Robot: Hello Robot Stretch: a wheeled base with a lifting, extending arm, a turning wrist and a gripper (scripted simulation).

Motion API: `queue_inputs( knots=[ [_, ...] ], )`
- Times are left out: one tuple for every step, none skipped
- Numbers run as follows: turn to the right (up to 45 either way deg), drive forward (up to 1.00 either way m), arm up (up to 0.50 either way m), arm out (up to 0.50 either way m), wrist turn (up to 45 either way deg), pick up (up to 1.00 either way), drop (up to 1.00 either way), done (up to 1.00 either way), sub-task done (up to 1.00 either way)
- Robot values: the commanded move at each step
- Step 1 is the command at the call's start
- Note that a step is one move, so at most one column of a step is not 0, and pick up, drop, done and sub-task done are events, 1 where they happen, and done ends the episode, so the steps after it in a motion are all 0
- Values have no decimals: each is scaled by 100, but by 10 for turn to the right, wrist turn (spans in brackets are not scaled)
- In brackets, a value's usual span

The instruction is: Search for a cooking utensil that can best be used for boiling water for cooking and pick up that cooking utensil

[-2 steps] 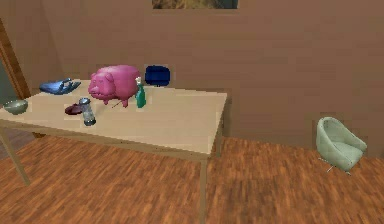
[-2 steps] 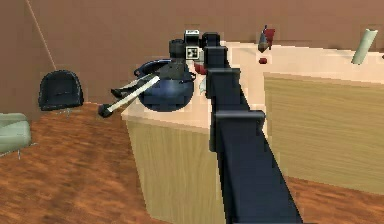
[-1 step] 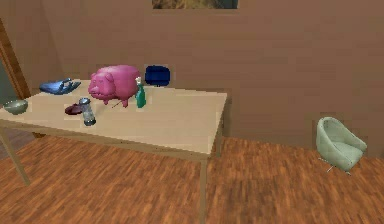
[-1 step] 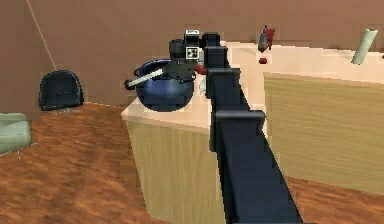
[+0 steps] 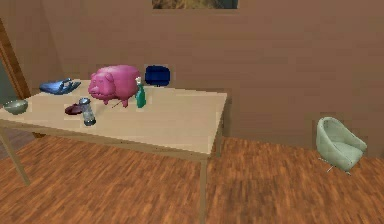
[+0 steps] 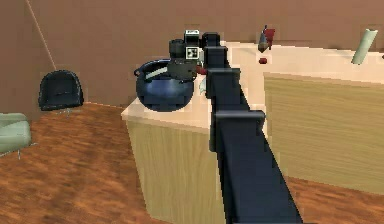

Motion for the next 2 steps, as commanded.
queue_inputs(
  knots=[
    [0, 0, 0, 0, 0, 100, 0, 0, 0],
    [0, 0, 0, 0, 0, 0, 0, 100, 0]
  ],
)
